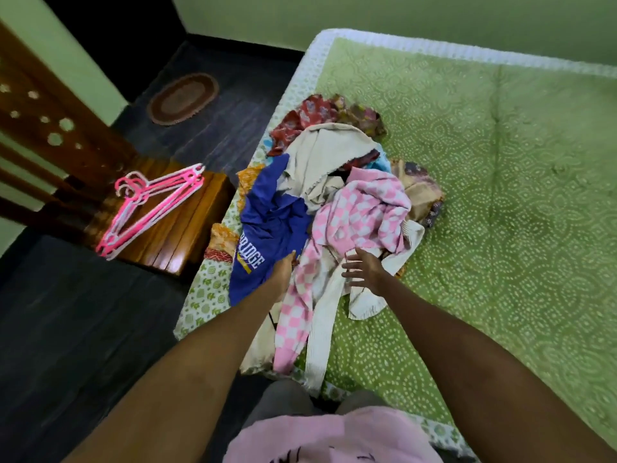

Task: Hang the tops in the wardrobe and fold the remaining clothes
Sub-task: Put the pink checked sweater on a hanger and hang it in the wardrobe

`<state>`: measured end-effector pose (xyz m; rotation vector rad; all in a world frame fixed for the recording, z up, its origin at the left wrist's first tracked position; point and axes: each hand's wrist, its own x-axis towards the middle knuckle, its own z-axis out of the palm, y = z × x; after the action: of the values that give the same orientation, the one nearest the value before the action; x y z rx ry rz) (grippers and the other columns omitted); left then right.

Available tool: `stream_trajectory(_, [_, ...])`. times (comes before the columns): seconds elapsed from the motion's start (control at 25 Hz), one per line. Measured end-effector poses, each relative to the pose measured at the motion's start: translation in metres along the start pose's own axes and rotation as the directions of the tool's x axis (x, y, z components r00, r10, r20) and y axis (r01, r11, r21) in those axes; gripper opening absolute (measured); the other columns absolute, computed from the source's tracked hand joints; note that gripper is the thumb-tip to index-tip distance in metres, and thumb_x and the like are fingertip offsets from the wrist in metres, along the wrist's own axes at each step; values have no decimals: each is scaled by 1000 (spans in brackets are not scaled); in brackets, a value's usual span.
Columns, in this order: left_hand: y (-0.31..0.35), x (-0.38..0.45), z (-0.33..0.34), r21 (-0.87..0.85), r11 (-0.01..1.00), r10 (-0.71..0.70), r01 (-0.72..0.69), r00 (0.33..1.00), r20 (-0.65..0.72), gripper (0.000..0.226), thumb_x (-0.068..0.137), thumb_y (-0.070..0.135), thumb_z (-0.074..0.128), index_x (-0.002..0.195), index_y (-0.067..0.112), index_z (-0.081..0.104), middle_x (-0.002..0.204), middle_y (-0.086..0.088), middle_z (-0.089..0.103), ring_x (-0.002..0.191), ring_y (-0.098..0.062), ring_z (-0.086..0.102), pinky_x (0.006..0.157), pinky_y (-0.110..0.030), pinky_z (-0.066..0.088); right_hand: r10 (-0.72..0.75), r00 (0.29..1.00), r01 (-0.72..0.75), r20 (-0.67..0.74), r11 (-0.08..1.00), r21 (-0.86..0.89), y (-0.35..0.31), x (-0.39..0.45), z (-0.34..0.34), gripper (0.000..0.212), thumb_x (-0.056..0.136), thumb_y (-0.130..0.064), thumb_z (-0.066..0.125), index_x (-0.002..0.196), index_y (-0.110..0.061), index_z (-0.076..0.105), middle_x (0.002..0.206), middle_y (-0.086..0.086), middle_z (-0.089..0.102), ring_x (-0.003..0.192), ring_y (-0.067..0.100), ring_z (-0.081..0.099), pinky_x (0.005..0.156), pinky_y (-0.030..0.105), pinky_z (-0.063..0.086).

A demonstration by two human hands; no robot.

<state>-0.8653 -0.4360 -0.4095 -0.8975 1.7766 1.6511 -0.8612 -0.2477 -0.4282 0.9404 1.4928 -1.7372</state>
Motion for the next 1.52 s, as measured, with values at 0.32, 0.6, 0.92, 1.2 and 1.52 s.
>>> stream_trajectory(0.32, [36, 80, 20, 185, 974, -153, 127, 979, 134, 28, 100, 25, 40, 85, 11, 59, 89, 3, 53, 87, -12, 48, 65, -22, 37, 68, 995, -56, -77, 989, 140, -17, 54, 25, 31, 101, -34, 34, 85, -14, 52, 84, 5, 58, 69, 21, 57, 60, 27, 40])
stream_trajectory(0.6, [41, 145, 29, 173, 972, -185, 160, 973, 140, 31, 97, 20, 47, 117, 0, 61, 100, -6, 61, 100, -23, 52, 69, -26, 39, -6, 983, 25, -183, 995, 100, -46, 120, 57, 40, 90, -25, 57, 125, -15, 43, 106, -1, 52, 77, 17, 53, 55, 24, 39])
stream_trajectory(0.92, [49, 178, 34, 135, 971, -218, 198, 963, 156, 38, 96, 28, 49, 125, 4, 58, 112, -9, 60, 95, -17, 52, 72, -25, 41, -44, 930, 155, -366, 947, 281, -53, 148, 67, 26, 83, 7, 57, 61, -6, 53, 52, 3, 47, 43, 12, 45, 41, 21, 38])
stream_trajectory(1.2, [57, 167, 47, 255, 966, -113, 48, 963, 245, 33, 84, 18, 67, 116, 8, 62, 113, -13, 65, 103, -27, 62, 89, -31, 51, 28, 998, -44, 56, 948, 315, -15, 107, 96, 19, 67, 23, 49, 71, 10, 62, 58, 10, 59, 49, 8, 58, 48, 16, 48])
stream_trajectory(1.52, [18, 95, 5, 654, 722, -533, 225, 784, 319, 38, 90, 7, 44, 56, 8, 59, 48, -4, 57, 53, -17, 51, 36, -17, 43, 106, 978, 135, -181, 345, 929, 9, 90, 18, 41, 95, -38, 39, 101, -4, 60, 86, 12, 64, 84, 32, 58, 101, 46, 39])
